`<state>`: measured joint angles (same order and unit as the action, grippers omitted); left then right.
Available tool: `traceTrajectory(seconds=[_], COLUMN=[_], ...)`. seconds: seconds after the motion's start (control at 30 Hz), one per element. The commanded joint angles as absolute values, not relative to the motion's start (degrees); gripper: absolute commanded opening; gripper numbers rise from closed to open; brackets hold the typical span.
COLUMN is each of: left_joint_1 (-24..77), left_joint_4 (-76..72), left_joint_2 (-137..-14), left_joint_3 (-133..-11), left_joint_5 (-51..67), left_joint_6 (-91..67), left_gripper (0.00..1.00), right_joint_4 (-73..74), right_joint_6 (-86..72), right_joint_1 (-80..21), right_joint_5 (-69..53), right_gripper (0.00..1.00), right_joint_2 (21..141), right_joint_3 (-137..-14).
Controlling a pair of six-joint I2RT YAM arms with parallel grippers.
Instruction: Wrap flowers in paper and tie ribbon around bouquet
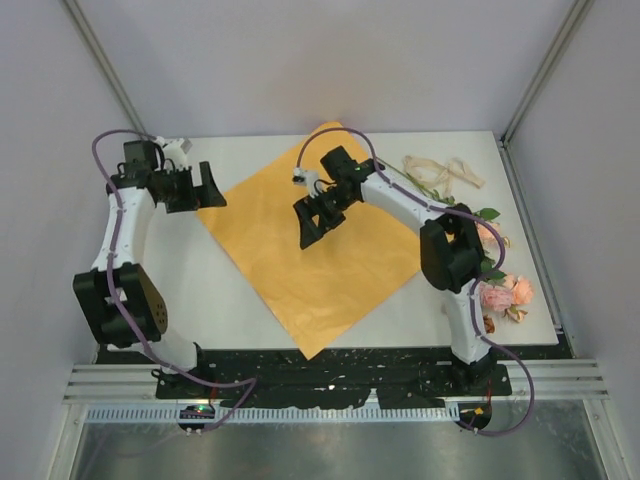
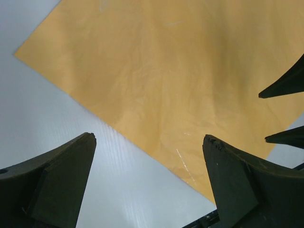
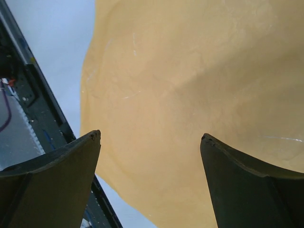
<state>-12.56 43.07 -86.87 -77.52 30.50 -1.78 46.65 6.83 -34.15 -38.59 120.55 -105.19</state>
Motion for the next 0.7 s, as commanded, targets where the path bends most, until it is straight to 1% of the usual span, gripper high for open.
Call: traceTrajectory(seconds=[0.0,0.1,0.23,0.4,0.53,0.67], left_joint_1=[-11.2,-10.7,-10.5,-10.5,-10.5,-10.5], left_joint_4=[46.4,42.7,40.5,39.5,37.4,37.7], left_joint_2=[-97.2,-101.4,-103.7,-100.2,-96.3,-94.8], left_joint_3=[-86.0,-88.2,-87.8,-81.7,-76.2,-74.4], left_joint_5=[30.3,34.4,34.9,34.6,35.0,35.0], left_joint_6=[0.4,-5.3,-9.0,-9.8,-11.0,-11.1], left_gripper=[1.0,1.0,1.0,1.0,1.0,1.0], right_joint_4=[51.0,50.9,51.2,52.0,52.1,52.9], right_joint_6=[12.0,12.1,13.8,18.6,22.6,24.9], right_joint_1=[-36.7,-36.7,-37.5,-39.6,-39.6,-38.3], right_joint_5=[-32.9,-31.9,-31.9,-30.5,-26.7,-24.3], right_gripper=[0.9,0.89,0.88,0.85,0.84,0.82], right_joint_2=[127.7,131.6,133.9,132.8,130.2,128.9], right_joint_3=[-109.5,-111.0,-109.9,-103.0,-96.9,-93.8])
